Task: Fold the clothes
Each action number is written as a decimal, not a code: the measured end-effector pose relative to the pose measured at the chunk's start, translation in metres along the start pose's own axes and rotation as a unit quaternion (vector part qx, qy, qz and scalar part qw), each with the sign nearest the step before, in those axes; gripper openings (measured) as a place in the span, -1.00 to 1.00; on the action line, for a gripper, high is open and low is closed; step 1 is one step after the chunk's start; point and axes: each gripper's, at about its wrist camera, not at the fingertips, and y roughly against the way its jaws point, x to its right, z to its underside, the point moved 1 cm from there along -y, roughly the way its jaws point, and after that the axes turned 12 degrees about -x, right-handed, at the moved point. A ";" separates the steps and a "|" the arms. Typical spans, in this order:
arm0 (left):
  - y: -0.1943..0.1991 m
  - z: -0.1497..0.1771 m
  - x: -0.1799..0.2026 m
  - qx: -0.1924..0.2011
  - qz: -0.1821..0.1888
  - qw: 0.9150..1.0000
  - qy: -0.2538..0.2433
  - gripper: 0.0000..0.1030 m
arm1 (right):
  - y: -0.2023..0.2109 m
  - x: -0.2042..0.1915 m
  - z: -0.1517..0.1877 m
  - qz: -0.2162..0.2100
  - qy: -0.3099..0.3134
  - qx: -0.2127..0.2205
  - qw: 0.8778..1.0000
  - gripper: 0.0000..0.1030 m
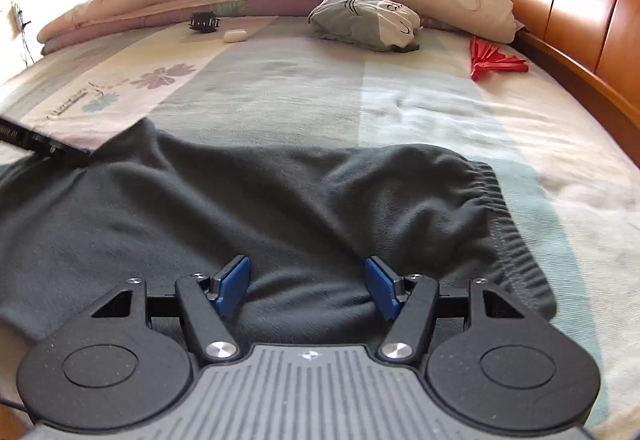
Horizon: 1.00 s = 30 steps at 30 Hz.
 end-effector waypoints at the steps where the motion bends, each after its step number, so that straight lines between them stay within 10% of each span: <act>1: -0.003 -0.004 0.000 0.003 0.005 1.000 0.005 -0.60 | 0.001 -0.002 -0.001 0.006 -0.002 -0.003 1.000 0.32; 14: 0.036 0.012 0.004 0.023 0.047 0.999 0.008 -0.29 | -0.028 -0.095 -0.080 -0.038 0.066 0.013 0.997 0.39; 30: 0.024 0.019 0.013 0.014 0.045 0.999 -0.002 -0.16 | 0.007 -0.036 -0.022 -0.035 0.022 0.002 0.999 0.62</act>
